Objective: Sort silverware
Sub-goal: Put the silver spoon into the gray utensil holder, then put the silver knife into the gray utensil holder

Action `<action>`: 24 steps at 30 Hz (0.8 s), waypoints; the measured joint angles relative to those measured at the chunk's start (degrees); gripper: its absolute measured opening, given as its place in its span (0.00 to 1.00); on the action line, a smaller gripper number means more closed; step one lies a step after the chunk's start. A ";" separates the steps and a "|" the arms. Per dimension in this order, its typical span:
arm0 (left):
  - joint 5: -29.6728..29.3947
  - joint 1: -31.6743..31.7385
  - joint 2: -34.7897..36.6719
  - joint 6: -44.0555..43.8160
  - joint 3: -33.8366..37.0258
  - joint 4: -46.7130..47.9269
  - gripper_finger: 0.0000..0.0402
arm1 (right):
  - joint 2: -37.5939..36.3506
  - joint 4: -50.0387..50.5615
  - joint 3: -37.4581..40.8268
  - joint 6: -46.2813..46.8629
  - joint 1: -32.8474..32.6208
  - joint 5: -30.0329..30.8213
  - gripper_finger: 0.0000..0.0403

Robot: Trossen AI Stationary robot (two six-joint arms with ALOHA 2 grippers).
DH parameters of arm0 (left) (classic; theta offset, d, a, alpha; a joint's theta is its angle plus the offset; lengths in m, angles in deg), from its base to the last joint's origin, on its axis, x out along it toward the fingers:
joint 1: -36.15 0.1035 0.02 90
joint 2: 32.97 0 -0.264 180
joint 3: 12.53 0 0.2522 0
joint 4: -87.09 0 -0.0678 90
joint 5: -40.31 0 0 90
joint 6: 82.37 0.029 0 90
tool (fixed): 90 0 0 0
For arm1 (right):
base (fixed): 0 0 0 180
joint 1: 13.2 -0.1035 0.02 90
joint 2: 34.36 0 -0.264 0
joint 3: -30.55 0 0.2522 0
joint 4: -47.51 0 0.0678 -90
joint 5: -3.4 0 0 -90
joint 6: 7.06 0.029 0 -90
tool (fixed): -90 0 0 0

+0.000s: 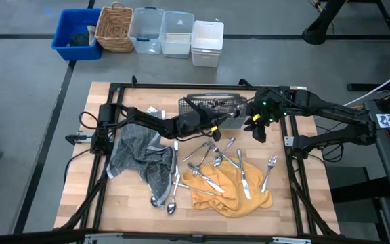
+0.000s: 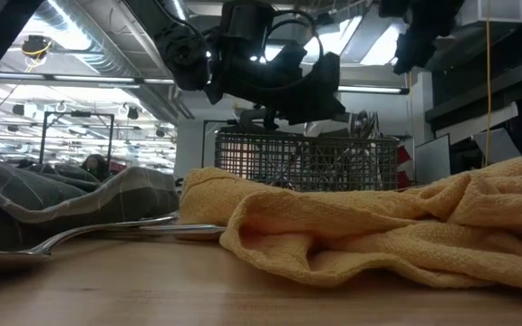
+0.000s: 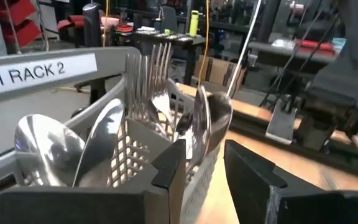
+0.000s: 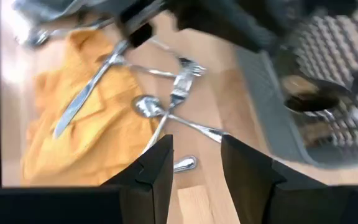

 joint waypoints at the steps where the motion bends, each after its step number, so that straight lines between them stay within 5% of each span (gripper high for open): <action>1: 0.01 0.00 0.14 -0.94 0.00 -0.22 0.24 | 0.00 0.05 0.00 -2.20 0.00 -1.14 0.34; 14: -0.01 -0.68 6.29 -0.88 0.00 4.00 0.24 | 2.56 0.36 0.02 -27.28 -0.36 -6.61 0.34; 24: 0.03 -3.00 18.06 -1.09 0.02 32.93 0.24 | 11.54 0.50 0.02 -55.05 -10.30 -7.12 0.34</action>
